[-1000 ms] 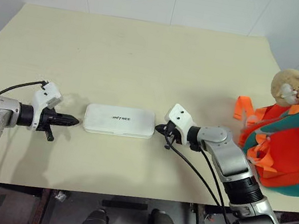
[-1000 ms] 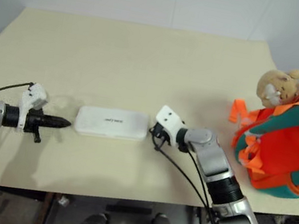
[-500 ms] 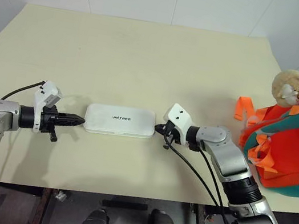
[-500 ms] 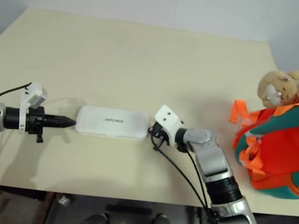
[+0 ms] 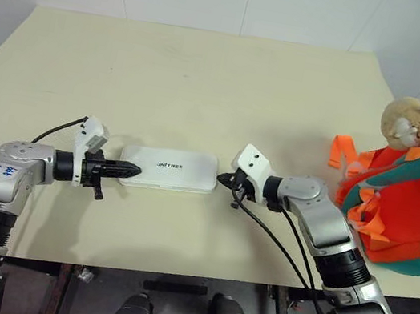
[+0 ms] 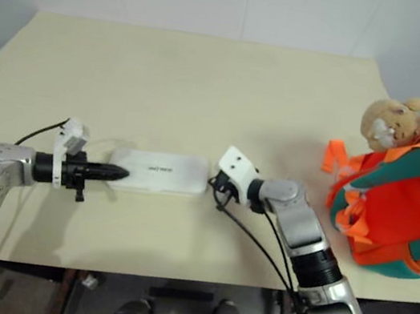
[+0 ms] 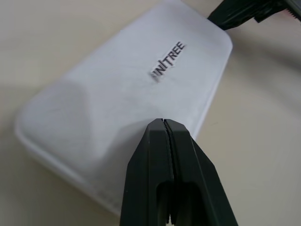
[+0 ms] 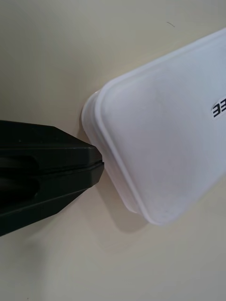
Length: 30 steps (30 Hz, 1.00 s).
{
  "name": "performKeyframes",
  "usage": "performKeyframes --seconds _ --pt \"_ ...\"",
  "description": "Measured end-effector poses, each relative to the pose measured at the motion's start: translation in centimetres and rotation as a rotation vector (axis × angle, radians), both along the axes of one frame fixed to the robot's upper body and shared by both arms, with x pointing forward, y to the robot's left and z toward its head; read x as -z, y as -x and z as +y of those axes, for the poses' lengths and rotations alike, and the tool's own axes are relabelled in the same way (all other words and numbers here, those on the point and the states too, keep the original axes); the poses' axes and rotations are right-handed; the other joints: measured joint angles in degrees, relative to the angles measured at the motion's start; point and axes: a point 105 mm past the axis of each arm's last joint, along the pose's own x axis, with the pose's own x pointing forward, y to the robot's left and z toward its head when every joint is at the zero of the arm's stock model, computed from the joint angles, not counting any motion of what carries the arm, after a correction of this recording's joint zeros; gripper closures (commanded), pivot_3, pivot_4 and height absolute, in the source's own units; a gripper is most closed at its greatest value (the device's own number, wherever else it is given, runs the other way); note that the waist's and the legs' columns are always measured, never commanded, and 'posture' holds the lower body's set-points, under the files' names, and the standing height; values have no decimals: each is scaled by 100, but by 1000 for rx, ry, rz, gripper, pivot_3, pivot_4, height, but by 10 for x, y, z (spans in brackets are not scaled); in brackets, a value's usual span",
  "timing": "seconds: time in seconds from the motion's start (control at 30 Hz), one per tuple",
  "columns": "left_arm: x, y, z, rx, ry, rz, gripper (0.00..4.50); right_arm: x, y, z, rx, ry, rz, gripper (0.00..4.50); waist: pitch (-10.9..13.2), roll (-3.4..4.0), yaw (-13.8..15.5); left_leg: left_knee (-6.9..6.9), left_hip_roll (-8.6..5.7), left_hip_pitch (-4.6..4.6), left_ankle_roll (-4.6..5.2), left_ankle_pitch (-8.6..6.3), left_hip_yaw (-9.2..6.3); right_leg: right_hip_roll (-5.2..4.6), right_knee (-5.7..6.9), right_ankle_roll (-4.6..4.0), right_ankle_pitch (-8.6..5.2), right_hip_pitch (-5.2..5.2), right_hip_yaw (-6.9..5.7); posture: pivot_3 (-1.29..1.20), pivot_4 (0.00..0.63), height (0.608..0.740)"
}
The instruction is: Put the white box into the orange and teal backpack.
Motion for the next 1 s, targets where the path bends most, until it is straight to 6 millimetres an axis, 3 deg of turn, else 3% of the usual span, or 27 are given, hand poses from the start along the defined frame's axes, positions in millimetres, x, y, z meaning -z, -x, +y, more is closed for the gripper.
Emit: performKeyframes --seconds 0.23,0.57,0.7,1.0 --pt "-5 5 8 -10 -44 6 4465 1 1 -6 15 3 9 4500 0 0 -36 -2 1 0 0 0 0 2 0 -1 -1 -3 0 0 150 740" --pt "-26 5 59 -212 -150 -60 4465 2 2 -1 5 -12 9 4500 0 0 -14 -4 1 -3 0 0 1 0 -8 -2 -1 -3 0 0 150 740" --pt "-20 -3 77 -338 -189 -71 4465 1 2 1 -3 -19 6 4500 0 0 -11 -4 1 -3 0 0 0 0 -8 -2 -1 -3 0 0 150 740" --pt "9 -7 49 -279 -129 -5 4465 2 0 5 -5 -27 13 4500 0 0 -6 -5 0 -4 0 0 0 0 -8 -2 -1 -3 -1 0 150 740"
